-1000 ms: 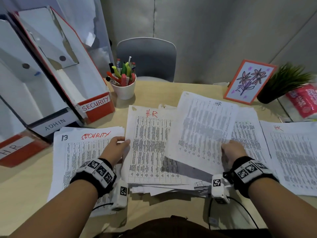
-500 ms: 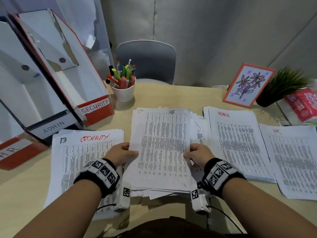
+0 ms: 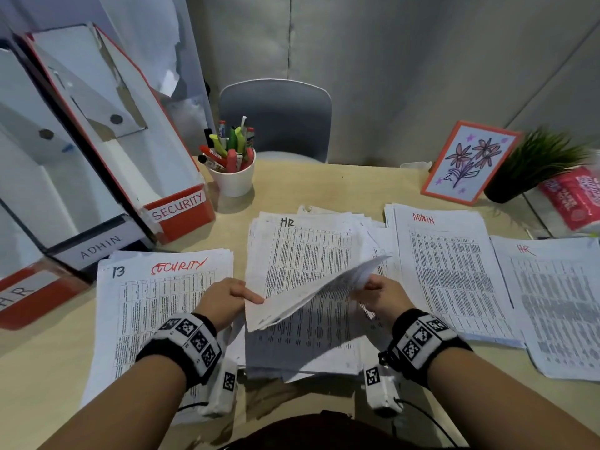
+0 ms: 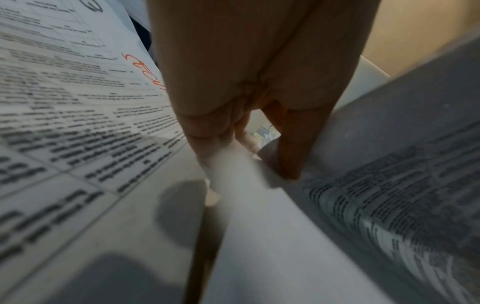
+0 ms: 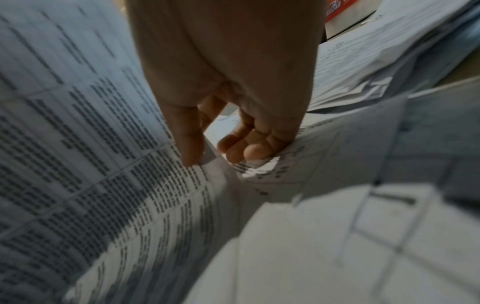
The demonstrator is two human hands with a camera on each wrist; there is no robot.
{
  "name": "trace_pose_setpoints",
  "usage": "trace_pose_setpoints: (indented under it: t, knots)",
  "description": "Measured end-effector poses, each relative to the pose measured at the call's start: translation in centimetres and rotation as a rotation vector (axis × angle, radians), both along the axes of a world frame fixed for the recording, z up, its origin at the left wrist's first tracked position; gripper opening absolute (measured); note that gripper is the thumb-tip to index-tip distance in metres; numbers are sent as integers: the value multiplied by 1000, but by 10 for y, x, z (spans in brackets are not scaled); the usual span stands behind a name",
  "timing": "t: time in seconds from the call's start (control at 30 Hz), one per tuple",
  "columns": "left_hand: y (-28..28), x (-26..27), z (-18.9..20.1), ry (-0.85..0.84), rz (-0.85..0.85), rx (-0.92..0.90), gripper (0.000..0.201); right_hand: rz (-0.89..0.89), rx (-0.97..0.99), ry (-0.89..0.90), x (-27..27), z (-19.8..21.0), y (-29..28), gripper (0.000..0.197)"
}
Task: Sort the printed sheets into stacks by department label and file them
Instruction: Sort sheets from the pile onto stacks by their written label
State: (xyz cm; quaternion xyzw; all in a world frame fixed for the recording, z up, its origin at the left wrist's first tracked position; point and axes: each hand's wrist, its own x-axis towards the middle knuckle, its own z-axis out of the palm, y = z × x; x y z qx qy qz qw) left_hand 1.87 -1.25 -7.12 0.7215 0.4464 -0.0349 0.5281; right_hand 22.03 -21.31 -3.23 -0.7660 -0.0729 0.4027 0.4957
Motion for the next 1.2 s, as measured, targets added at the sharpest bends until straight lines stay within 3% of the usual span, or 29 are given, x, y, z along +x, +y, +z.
trace_pose_setpoints:
  t: [0.07, 0.13, 0.2, 0.3, 0.37, 0.47, 0.63, 0.73, 0.8, 0.93, 1.07, 1.2]
  knots:
    - [1, -1, 4, 5, 31, -14, 35, 57, -114, -32, 2, -4, -2, 23]
    - [3, -1, 7, -50, 119, -66, 30, 5, -268, 17, 6, -18, 2, 29]
    - [5, -2, 10, -143, 255, -172, 13, -42, -464, -56, -1, -15, -4, 34]
    - [9, -5, 4, -173, 398, -193, 17, 27, -123, 18, 12, -20, -2, 25]
    - [9, -7, 2, -150, 397, -111, 14, 16, 4, 38, 12, -10, -16, 31]
    - [8, -6, 1, -136, 382, -151, 37, 41, 11, 22, 11, -14, -13, 31]
    - [3, -4, 10, -192, 217, -145, 23, 79, -37, -20, 11, -15, -13, 23]
    - [2, -6, 12, -173, 193, -156, 39, 112, -73, -77, 9, -16, -11, 7]
    - [-1, -6, 15, -153, 175, -145, 50, 71, -57, -45, 7, -16, -9, 15]
    - [-2, -9, 14, -127, 120, -188, 50, 23, -38, 16, 7, -15, -6, 40]
    - [1, -10, 9, -161, 113, -315, 44, 30, 7, 45, -2, -2, -7, 15]
    - [-1, -9, 9, -132, 95, -326, 47, -55, 32, 89, -5, 1, -7, 10]
